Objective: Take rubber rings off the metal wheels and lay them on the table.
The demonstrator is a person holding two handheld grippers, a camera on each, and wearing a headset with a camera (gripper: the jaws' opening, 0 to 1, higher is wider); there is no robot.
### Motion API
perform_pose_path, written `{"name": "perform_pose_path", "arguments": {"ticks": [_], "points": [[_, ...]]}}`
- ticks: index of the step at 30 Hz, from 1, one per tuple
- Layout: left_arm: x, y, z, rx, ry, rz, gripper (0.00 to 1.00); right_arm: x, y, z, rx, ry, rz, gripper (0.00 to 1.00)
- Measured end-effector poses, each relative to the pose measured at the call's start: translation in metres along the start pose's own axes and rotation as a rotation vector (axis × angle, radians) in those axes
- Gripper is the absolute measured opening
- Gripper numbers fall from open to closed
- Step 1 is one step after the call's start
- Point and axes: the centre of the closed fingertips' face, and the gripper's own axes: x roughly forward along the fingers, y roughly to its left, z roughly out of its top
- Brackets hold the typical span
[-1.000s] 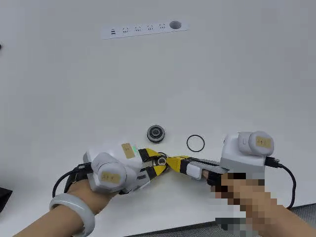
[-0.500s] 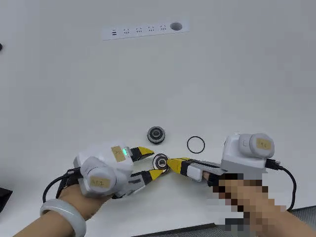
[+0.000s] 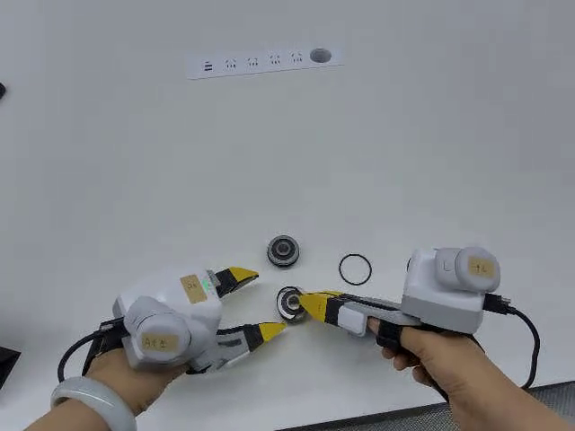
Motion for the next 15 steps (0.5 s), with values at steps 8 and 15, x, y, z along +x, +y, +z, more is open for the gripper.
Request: {"name": "perform_pose_path", "arguments": {"ticks": [8, 15], "points": [[-0.006, 0.006, -0.007, -0.021, -0.004, 0.021, 0.49, -0.009, 0.003, 0.011, 0.002, -0.033, 0.006, 0.02], [-0.010, 0.012, -0.009, -0.042, -0.006, 0.046, 0.52, -0.022, -0.008, 0.024, 0.012, -0.077, -0.020, 0.02]]}}
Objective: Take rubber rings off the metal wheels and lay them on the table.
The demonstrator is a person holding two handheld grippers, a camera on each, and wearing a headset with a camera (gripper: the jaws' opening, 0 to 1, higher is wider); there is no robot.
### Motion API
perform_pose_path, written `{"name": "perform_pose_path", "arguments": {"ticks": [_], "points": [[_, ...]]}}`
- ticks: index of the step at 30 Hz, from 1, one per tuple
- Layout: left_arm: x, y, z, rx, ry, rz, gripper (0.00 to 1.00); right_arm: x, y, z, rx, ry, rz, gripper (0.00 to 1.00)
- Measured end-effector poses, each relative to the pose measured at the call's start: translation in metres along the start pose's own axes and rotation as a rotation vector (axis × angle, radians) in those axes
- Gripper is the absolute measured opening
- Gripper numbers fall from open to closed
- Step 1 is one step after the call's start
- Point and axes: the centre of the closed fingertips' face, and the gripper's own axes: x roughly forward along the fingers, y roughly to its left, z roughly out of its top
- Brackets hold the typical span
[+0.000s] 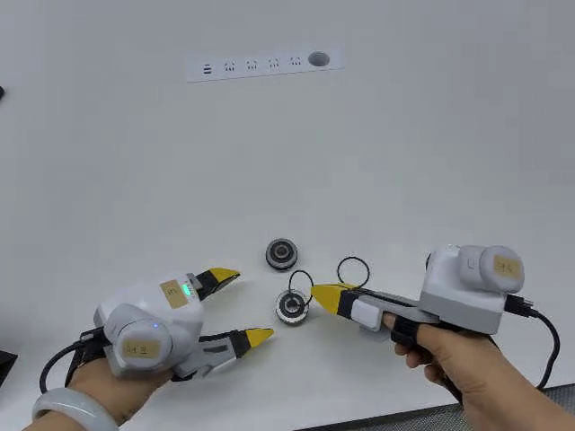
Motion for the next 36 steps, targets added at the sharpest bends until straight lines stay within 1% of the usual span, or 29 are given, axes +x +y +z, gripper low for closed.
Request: {"name": "perform_pose_path", "arguments": {"ticks": [3, 7, 10, 11, 14, 20, 21, 22, 23, 24, 25, 28, 33, 34, 36], "points": [[-0.001, 0.002, -0.001, -0.008, -0.002, 0.007, 0.53, -0.006, -0.007, 0.009, 0.017, -0.033, -0.018, 0.02], [-0.001, 0.004, -0.002, -0.013, -0.001, 0.012, 0.52, -0.015, -0.022, 0.019, 0.035, -0.071, -0.052, 0.02], [-0.002, 0.004, -0.004, -0.015, 0.004, 0.013, 0.52, -0.020, -0.032, 0.025, 0.050, -0.092, -0.075, 0.02], [-0.002, 0.003, -0.004, -0.015, 0.005, 0.013, 0.52, -0.022, -0.036, 0.027, 0.054, -0.099, -0.089, 0.02], [-0.002, 0.003, -0.005, -0.018, 0.007, 0.012, 0.51, -0.024, -0.044, 0.029, 0.074, -0.112, -0.111, 0.02], [-0.002, 0.002, -0.006, -0.020, 0.006, 0.011, 0.51, -0.022, -0.056, 0.023, 0.102, -0.099, -0.140, 0.02], [-0.002, 0.002, -0.006, -0.022, 0.009, 0.011, 0.51, -0.020, -0.062, 0.020, 0.106, -0.094, -0.146, 0.02], [-0.002, 0.002, -0.006, -0.022, 0.011, 0.012, 0.51, -0.019, -0.064, 0.018, 0.108, -0.090, -0.149, 0.02], [-0.002, 0.002, -0.006, -0.023, 0.011, 0.013, 0.51, -0.021, -0.062, 0.018, 0.108, -0.087, -0.152, 0.02], [-0.001, 0.003, -0.006, -0.024, 0.012, 0.014, 0.51, -0.022, -0.063, 0.017, 0.105, -0.085, -0.164, 0.02], [-0.001, 0.003, -0.006, -0.024, 0.012, 0.015, 0.50, -0.022, -0.066, 0.017, 0.101, -0.084, -0.171, 0.02], [-0.001, 0.003, -0.005, -0.023, 0.012, 0.015, 0.50, -0.022, -0.068, 0.017, 0.079, -0.078, -0.194, 0.02], [0.000, 0.003, -0.005, -0.024, 0.011, 0.011, 0.50, -0.023, -0.068, 0.014, 0.016, -0.044, -0.221, 0.06], [0.000, 0.003, -0.005, -0.022, 0.011, 0.012, 0.50, -0.023, -0.068, 0.014, -0.002, -0.041, -0.228, 0.06], [0.000, 0.003, -0.005, -0.024, 0.010, 0.012, 0.50, -0.024, -0.068, 0.015, -0.016, -0.035, -0.235, 0.08]]}}
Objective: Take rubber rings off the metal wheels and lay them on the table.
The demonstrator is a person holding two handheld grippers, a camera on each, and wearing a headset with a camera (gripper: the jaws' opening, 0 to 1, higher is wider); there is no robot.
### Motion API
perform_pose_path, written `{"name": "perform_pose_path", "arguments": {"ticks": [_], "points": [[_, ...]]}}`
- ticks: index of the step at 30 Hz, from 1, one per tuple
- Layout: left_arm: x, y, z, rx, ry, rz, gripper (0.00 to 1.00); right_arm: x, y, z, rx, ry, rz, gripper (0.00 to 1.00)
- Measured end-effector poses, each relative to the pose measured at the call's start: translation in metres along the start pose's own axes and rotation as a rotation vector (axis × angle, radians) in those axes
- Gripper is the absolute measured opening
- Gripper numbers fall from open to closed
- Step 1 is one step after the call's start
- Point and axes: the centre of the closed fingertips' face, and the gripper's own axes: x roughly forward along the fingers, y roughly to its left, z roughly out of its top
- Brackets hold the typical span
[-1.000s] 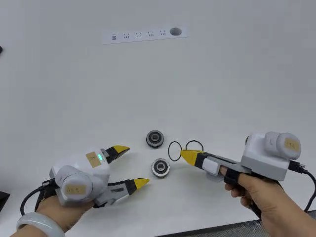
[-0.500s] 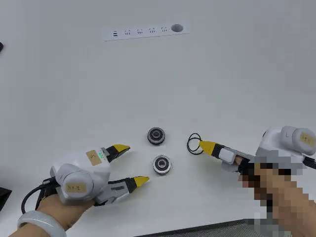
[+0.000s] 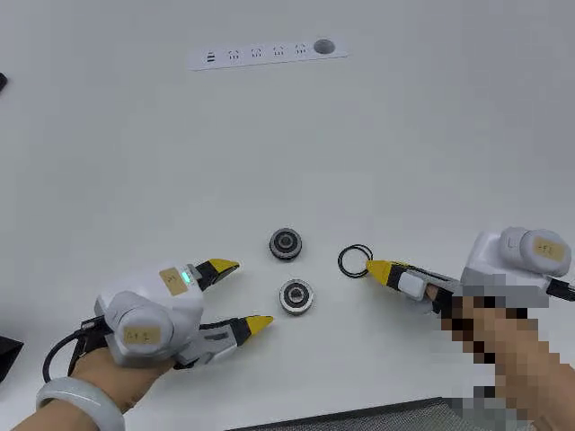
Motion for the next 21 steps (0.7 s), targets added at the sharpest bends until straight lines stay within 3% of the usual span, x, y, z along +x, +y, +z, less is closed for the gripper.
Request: {"name": "perform_pose_path", "arguments": {"ticks": [7, 13, 18, 21], "points": [[-0.0003, 0.0004, -0.0002, 0.004, 0.002, 0.000, 0.50, -0.0014, -0.0050, 0.0005, -0.069, 0.017, -0.015, 0.15], [-0.0009, 0.0017, 0.0019, 0.003, -0.001, 0.004, 0.49, -0.0015, -0.0069, -0.0059, -0.273, 0.099, -0.047, 0.19], [-0.0010, 0.0019, 0.0039, 0.005, -0.005, 0.006, 0.49, -0.0011, -0.0051, -0.0022, -0.360, 0.099, -0.066, 0.23], [-0.0011, 0.0029, 0.0063, 0.005, -0.010, 0.010, 0.48, -0.0004, -0.0020, 0.0024, -0.357, 0.082, -0.056, 0.23]]}}
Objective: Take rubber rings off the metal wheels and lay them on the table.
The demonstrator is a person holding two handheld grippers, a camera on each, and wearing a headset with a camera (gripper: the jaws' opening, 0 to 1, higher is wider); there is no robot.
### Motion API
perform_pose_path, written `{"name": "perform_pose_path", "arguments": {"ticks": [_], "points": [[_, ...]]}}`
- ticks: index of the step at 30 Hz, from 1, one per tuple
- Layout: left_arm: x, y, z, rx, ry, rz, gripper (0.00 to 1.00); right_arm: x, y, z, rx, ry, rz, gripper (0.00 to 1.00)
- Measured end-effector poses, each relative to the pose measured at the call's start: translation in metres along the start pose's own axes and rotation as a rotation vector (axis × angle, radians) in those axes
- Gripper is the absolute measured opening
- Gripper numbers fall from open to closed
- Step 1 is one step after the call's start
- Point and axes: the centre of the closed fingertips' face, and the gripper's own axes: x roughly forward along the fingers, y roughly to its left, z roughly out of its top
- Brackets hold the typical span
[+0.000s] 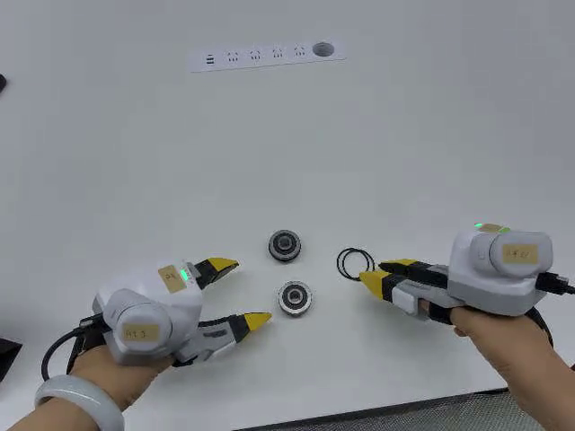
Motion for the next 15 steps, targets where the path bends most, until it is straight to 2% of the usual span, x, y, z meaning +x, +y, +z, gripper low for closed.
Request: {"name": "perform_pose_path", "arguments": {"ticks": [4, 15], "points": [[0.001, 0.004, 0.005, -0.007, -0.012, 0.008, 0.47, 0.003, 0.002, 0.007, 0.039, -0.024, 0.017, 0.23], [0.008, 0.017, 0.023, 0.006, -0.034, 0.030, 0.37, 0.012, 0.013, 0.017, 0.069, -0.048, 0.053, 0.22]]}}
